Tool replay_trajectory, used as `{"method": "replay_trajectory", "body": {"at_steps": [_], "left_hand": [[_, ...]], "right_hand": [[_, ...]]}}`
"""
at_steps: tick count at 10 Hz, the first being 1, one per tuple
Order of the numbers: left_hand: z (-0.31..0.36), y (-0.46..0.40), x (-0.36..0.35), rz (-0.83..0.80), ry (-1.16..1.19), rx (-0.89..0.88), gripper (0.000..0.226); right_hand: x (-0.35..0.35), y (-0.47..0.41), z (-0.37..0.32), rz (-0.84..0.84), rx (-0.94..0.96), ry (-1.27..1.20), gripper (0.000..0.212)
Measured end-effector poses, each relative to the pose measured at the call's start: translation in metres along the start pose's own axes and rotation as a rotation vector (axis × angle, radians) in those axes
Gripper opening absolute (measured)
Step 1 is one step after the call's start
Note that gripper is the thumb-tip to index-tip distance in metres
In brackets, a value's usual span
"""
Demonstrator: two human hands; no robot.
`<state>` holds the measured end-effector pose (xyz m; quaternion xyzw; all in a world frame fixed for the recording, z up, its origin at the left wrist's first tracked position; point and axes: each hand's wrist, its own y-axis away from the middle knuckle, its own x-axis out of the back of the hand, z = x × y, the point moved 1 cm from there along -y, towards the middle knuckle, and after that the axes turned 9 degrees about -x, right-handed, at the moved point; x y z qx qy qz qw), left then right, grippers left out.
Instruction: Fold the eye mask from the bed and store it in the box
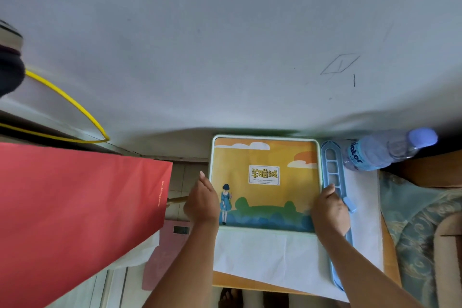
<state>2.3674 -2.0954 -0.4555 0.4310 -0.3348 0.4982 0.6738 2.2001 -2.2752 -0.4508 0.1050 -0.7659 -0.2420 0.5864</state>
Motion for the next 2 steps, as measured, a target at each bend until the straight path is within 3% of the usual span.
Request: {"method": "replay_trajectory", "body": {"at_steps": [2], "left_hand": [[0.004,0.000,0.021,-0.103,-0.078,-0.016,0.053]], "right_hand": [[0.023,0.005,0.000,-0.183,0.049,0.136,0.045]]}}
